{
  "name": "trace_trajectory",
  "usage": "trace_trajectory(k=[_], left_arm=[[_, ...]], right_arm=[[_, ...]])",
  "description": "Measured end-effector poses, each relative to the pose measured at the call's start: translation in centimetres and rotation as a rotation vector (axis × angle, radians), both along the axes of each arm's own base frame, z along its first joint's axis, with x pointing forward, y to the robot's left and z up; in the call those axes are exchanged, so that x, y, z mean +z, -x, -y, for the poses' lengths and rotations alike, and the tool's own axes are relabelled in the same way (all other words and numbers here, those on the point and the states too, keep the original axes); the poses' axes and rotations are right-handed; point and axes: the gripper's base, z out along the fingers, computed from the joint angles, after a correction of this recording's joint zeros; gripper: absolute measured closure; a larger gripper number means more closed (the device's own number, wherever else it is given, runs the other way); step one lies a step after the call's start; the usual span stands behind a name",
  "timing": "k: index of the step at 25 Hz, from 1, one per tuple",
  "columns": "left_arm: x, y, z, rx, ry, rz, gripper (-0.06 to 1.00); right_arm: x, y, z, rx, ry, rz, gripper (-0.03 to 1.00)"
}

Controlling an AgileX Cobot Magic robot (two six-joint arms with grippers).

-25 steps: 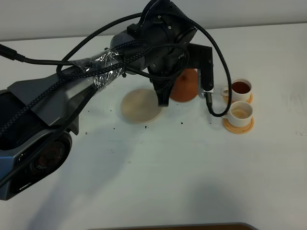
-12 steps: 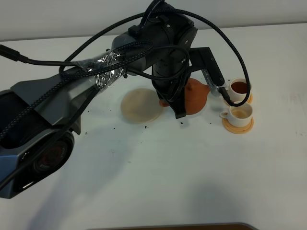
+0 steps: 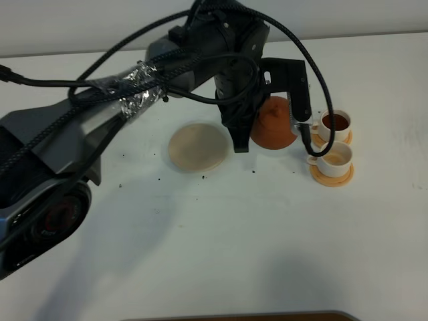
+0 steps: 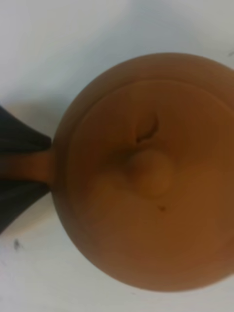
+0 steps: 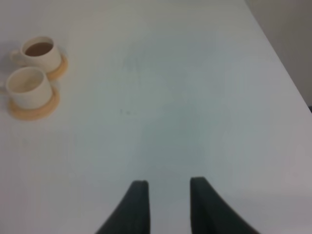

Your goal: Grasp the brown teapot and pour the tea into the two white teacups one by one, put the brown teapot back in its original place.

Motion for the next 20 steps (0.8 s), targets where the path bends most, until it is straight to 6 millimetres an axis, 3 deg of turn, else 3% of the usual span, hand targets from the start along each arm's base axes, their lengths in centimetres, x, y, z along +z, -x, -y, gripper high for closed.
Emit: trace_trajectory(k=[5, 12, 20], left_arm=[[0.7, 0.8, 0.1, -0.156, -0.056, -0.01, 0.8], [0.5, 1.8, 0.0, -0.234, -0.125, -0.087, 0.8], [-1.3, 1.7, -1.2, -0.244, -0.167, -0.133, 0.8]], right_arm=[[0.0, 0.0, 0.0, 0.0, 0.0, 0.0, 0.73], [0.0, 0.0, 0.0, 0.0, 0.0, 0.0, 0.73], [0.0, 0.0, 0.0, 0.0, 0.0, 0.0, 0.73]])
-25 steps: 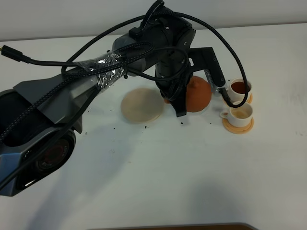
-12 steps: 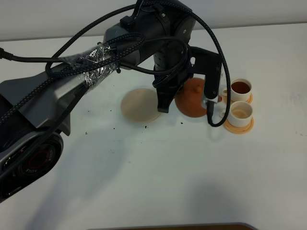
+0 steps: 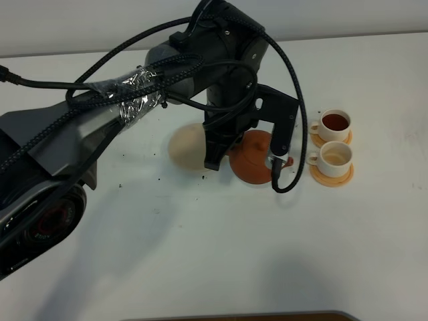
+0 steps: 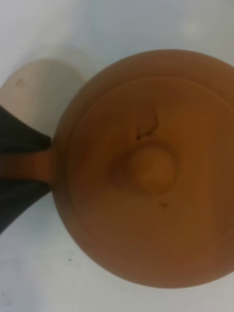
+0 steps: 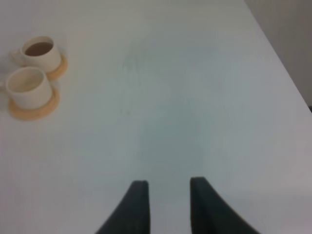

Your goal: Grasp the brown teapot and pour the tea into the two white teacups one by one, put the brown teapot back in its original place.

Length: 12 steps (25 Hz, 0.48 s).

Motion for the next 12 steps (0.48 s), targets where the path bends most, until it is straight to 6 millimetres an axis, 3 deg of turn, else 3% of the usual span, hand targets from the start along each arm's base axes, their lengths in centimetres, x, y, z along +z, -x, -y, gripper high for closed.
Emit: trace_trajectory(k=[6, 12], left_arm=[[-0.4, -2.1, -0.1, -0.064, 0.094, 0.15, 0.8], [-0.1, -2.8, 0.9, -0.219, 0.15, 0.255, 0.8]], right_arm=[[0.0, 0.0, 0.0, 0.0, 0.0, 0.0, 0.73], [0.0, 0.0, 0.0, 0.0, 0.0, 0.0, 0.73]])
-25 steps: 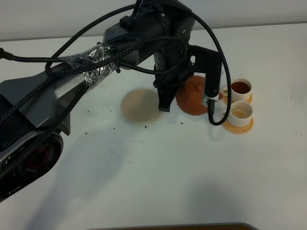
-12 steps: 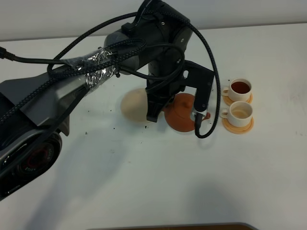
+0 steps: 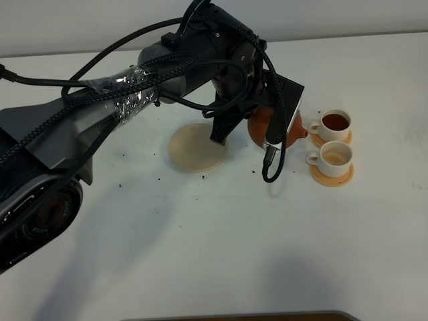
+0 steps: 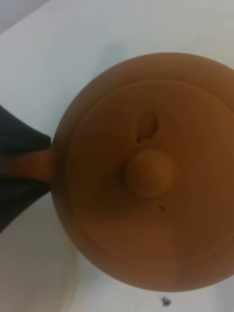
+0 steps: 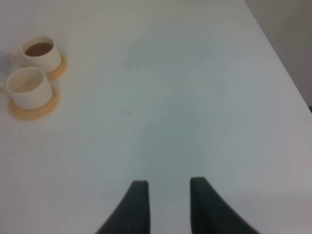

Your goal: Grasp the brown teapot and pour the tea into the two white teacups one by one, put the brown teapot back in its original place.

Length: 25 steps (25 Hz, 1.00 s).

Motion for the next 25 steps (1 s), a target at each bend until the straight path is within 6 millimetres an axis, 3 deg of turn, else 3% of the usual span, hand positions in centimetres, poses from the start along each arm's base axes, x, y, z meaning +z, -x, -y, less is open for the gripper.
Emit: trace_trajectory(k=[17, 25], left_arm=[[-2.3, 0.4, 3.3, -0.175, -0.053, 0.179, 0.8], [-1.9, 0.9, 4.2, -0.184, -0.104, 0.266, 0.8]], right_arm=[[0.0, 0.0, 0.0, 0.0, 0.0, 0.0, 0.73], [0.0, 0.0, 0.0, 0.0, 0.0, 0.0, 0.73]])
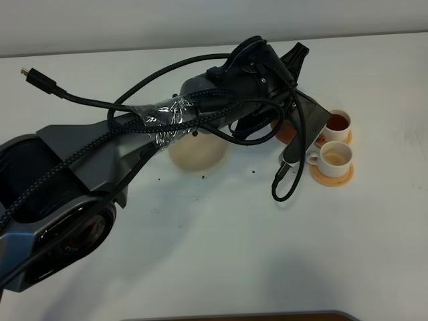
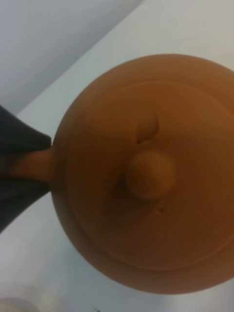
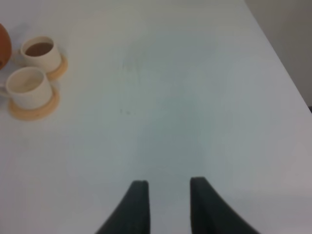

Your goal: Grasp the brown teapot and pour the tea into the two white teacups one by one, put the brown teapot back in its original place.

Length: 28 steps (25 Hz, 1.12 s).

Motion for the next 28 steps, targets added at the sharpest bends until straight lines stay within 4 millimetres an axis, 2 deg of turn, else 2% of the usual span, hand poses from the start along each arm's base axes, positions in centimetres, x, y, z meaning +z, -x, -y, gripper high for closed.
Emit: trace_trajectory(k=[8, 28], left_arm=[[0.2, 0.8, 1.0, -0.049, -0.04, 0.046, 0.8], [1.0, 1.5, 2.4, -0.158, -0.128, 0.204, 0.8]], right_arm=[[0.0, 0.0, 0.0, 0.0, 0.0, 0.0, 0.73], [0.0, 0.0, 0.0, 0.0, 0.0, 0.0, 0.73]])
